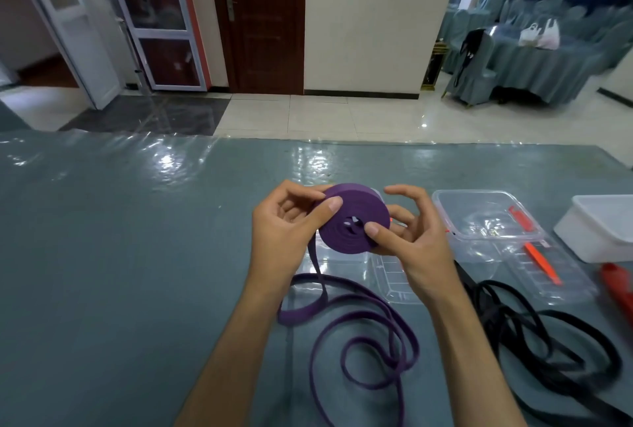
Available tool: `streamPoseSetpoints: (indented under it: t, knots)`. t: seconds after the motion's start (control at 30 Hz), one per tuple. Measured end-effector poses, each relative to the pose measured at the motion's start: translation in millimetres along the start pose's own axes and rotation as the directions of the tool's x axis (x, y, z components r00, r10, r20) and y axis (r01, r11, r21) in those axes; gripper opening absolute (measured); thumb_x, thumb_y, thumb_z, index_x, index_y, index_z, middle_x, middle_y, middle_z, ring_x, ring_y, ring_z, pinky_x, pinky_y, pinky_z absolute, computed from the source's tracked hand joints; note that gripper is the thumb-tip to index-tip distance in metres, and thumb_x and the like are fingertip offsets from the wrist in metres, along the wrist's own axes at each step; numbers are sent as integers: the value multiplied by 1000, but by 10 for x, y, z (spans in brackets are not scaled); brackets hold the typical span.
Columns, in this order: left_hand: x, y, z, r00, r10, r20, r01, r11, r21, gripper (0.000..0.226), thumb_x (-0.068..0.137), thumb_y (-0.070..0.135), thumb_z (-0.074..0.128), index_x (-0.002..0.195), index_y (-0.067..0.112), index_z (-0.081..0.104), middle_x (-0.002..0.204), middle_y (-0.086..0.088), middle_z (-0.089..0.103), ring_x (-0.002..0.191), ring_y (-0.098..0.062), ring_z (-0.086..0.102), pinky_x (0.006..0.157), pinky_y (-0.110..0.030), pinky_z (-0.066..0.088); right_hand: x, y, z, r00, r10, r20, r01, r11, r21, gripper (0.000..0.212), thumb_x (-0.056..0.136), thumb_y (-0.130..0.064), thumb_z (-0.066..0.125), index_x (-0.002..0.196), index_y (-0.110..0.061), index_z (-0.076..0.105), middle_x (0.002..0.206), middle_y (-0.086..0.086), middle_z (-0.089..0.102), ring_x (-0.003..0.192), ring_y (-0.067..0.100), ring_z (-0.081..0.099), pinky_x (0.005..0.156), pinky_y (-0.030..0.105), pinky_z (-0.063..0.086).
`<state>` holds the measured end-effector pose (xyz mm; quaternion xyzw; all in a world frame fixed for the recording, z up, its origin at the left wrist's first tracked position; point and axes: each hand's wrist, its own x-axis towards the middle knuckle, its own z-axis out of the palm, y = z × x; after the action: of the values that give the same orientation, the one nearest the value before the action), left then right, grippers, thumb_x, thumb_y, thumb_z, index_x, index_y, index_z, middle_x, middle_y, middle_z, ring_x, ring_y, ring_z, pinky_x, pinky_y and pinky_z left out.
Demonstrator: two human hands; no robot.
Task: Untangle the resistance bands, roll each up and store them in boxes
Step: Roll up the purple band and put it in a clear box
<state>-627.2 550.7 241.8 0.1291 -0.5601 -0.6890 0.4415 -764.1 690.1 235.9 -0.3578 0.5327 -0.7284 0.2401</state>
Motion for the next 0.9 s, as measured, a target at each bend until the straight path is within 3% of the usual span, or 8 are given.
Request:
streamPoseSetpoints:
  t: [0.1,0.23,0.33,0.43,0.57,0.7,0.8,0.9]
  knots:
    - [-4,-1,-48,999,-23,36,22,999,31,15,86,7,85,92,19,78,112,-8,79,106,-24,76,89,-28,60,-40,24,-2,995,-64,-80,63,998,-21,52,84,-12,87,128,-33,67,110,10,77,99,30,79,72,37,65]
    - [0,5,-105,995,-30,96,18,992,123,22,89,7,81,109,16,80,107,-7,81,102,-20,76,92,-25,58,-94,95,38,990,-67,-127,70,997,21,40,84,-15,87,117,-30,72,116,6,77,105,25,77,73,35,65]
    - [18,12,-112,994,9,111,-29,983,182,21,90,10,82,107,22,79,108,-2,81,103,-20,77,92,-24,58,-110,119,-2,996,-41,-80,39,999,-28,38,80,-18,91,107,-23,65,118,11,76,108,33,76,84,41,64]
    - [-16,-11,-60,998,36,54,-44,985,169,19,88,15,84,100,29,76,102,-1,80,97,-18,78,87,-22,59,-125,68,-27,995,-31,-99,28,999,-30,37,78,-17,89,106,-22,66,115,11,78,103,34,78,76,35,65]
    - [-70,-69,-45,999,6,48,-12,991,131,19,87,15,85,100,27,77,106,-4,80,101,-20,77,89,-22,58,-141,15,-12,987,-77,-142,76,997,-14,49,80,-11,87,122,-30,71,110,11,80,99,32,79,74,37,66]
    - [-92,-77,-109,996,-27,80,17,992,128,22,86,8,85,103,21,78,107,-6,80,104,-22,77,91,-23,58,-166,52,-8,991,-51,-125,47,998,-33,57,79,-12,87,130,-32,71,116,8,78,109,28,76,86,38,65]
    - [-105,-67,-120,995,3,101,-18,988,151,26,85,5,86,103,21,78,106,-5,80,104,-22,77,93,-24,58,-185,71,-36,998,-23,-50,20,999,-50,41,79,-14,91,112,-28,72,119,5,77,113,27,74,93,37,61]
    - [-122,-66,-111,992,1,127,-20,989,147,31,82,7,88,106,23,77,109,-5,79,106,-22,76,94,-26,58,-168,2,-52,999,37,-34,-37,999,-11,29,74,-26,92,90,-27,68,108,8,81,98,23,79,78,28,62]
